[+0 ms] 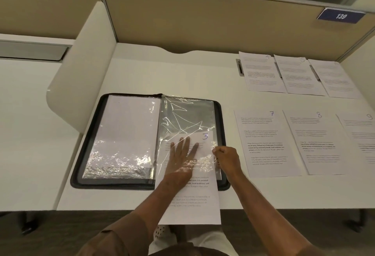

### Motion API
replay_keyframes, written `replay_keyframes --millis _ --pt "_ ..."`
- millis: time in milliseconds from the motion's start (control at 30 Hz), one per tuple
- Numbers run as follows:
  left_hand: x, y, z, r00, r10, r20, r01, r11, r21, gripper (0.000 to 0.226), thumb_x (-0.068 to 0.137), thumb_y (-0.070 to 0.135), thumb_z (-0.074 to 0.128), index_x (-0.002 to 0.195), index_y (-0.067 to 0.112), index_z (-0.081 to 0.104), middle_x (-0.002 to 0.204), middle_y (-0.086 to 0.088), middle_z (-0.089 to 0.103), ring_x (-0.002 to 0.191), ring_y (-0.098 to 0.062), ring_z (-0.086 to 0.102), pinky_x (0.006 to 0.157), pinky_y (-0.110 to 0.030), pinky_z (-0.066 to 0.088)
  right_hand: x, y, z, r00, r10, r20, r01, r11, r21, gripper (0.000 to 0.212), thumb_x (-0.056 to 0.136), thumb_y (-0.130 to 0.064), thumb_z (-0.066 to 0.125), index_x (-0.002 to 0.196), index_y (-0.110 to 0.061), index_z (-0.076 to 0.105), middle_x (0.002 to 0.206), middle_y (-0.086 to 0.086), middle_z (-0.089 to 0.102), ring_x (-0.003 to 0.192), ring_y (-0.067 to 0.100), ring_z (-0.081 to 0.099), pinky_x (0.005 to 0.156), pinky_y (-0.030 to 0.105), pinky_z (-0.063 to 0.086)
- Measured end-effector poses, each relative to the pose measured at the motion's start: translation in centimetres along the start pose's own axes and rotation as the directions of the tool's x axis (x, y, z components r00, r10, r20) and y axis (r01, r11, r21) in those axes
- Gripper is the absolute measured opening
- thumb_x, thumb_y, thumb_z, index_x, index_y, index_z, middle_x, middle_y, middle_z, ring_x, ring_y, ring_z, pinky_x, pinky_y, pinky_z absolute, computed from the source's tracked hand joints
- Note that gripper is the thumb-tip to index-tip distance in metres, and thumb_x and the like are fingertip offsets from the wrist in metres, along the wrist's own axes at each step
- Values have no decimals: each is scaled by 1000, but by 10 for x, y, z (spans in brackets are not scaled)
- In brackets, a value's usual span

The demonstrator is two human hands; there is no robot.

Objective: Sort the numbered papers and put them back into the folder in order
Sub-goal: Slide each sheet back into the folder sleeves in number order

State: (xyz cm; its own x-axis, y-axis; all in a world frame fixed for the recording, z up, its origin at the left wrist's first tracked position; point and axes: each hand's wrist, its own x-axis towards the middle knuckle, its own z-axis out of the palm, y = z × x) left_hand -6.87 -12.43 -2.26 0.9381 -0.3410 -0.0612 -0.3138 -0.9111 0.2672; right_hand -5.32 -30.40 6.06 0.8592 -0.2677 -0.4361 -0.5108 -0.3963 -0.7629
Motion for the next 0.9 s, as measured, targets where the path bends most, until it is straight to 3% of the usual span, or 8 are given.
replay_keyframes --millis 67,167,333,467,567,700,800,900 --pt "-11 4 -1 998 -9 -64 5 999 -52 67 105 55 14 161 18 15 169 -12 2 156 -34 4 120 -54 7 1 -1 -1 1000 -8 10 9 1000 -14 23 99 -21 61 79 -16 70 78 3 73 73 28 71 71 38 61" --pt "-34 13 9 992 -61 -110 49 993 -111 68 103 49 34 162 22 13 170 -3 -4 156 -27 -3 123 -51 0 3 1 -1 1000 -6 15 6 1000 4 21 99 -22 62 82 -14 72 79 7 74 73 30 71 70 38 61" --pt "-27 7 9 991 -119 -58 117 993 -30 75 99 60 35 161 22 20 169 -12 6 156 -34 4 120 -65 5 4 5 0 1000 15 14 -15 1000 24 19 96 -16 63 81 -20 73 73 6 73 61 18 65 67 36 59" --pt "4 -3 6 992 -129 -12 129 992 -6 76 99 62 33 161 20 20 168 -15 6 155 -38 6 118 -66 5 1 3 0 1000 15 9 -15 999 40 16 96 -14 62 86 -16 75 76 9 73 61 18 64 58 29 56" --pt "18 -12 7 993 -115 -10 115 993 -16 71 103 60 17 160 18 23 168 -16 9 154 -37 10 118 -62 9 0 0 2 1000 -2 7 2 1000 25 14 98 -18 61 92 -18 73 83 3 74 70 18 68 62 27 57" --pt "1 -3 4 993 -65 -94 58 996 -74 74 103 54 30 162 18 2 169 -13 -4 156 -33 2 123 -52 4 -9 2 5 986 -154 -67 150 986 -68 16 103 -22 55 111 -20 68 105 -6 70 89 9 65 80 23 56" --pt "-34 16 -5 992 -22 -127 -5 978 -209 73 105 43 41 162 19 3 170 -7 -6 156 -26 -6 125 -50 2 -35 8 2 860 -466 -208 446 884 -138 20 102 -21 56 119 -17 64 113 -9 63 98 4 60 82 6 46" --pt "-64 22 -10 998 -15 -53 1 969 -247 73 104 37 43 162 23 1 169 0 -14 155 -20 -13 126 -51 5 -64 23 1 648 -762 24 743 624 -242 19 94 -11 58 108 -19 67 107 -10 65 103 1 58 88 10 46"
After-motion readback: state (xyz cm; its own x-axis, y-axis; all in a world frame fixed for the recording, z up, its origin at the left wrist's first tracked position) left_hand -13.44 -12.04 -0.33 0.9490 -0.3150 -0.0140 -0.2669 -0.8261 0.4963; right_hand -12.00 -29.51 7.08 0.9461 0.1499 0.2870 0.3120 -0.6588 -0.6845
